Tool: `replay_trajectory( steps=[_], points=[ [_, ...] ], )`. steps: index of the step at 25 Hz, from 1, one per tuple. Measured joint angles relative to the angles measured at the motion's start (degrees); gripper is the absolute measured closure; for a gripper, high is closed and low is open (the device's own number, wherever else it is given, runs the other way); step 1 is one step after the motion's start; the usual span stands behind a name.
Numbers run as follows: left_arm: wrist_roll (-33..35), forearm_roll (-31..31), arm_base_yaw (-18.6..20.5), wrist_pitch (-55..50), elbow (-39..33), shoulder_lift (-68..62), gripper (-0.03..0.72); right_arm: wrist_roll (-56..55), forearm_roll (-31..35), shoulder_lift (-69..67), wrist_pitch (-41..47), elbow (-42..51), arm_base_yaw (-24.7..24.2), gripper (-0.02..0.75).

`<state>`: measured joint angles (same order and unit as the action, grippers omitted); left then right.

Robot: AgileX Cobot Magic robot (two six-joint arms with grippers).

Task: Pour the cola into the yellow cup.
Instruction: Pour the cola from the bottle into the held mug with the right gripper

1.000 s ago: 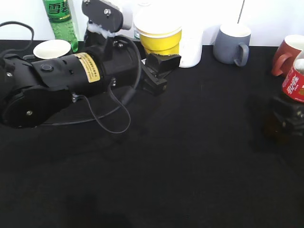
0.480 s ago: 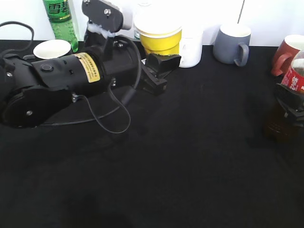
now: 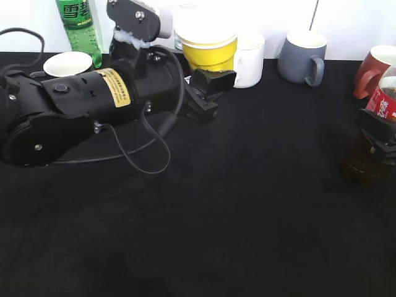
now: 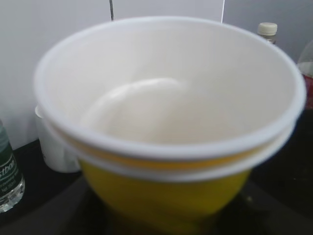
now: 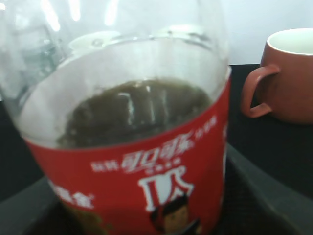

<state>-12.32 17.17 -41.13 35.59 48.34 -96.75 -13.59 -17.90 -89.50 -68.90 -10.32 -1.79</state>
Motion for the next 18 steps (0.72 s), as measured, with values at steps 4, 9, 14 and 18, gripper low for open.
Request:
replay_trajectory(
  steps=[4, 9, 14, 18],
  points=[
    [-0.2, 4.0, -0.1, 2.3, 0.0, 0.0, 0.244, 0.7, -4.4, 0.3, 0.0, -0.1, 0.0, 0.229],
    [-1.1, 4.3, -3.2, 3.1, 0.0, -1.1, 0.244, 1.2, -8.9, 1.2, 2.4, -2.3, 0.0, 0.234],
    [-1.2, 4.2, -6.0, 4.4, 0.0, -1.7, 0.246, 1.4, -13.3, 7.8, 4.0, -8.7, 0.0, 0.234],
    [-1.3, 4.1, -8.2, 5.7, 2.7, -4.6, 0.246, 1.5, -22.7, 12.2, 12.5, -15.1, 0.0, 0.234]
  ],
)
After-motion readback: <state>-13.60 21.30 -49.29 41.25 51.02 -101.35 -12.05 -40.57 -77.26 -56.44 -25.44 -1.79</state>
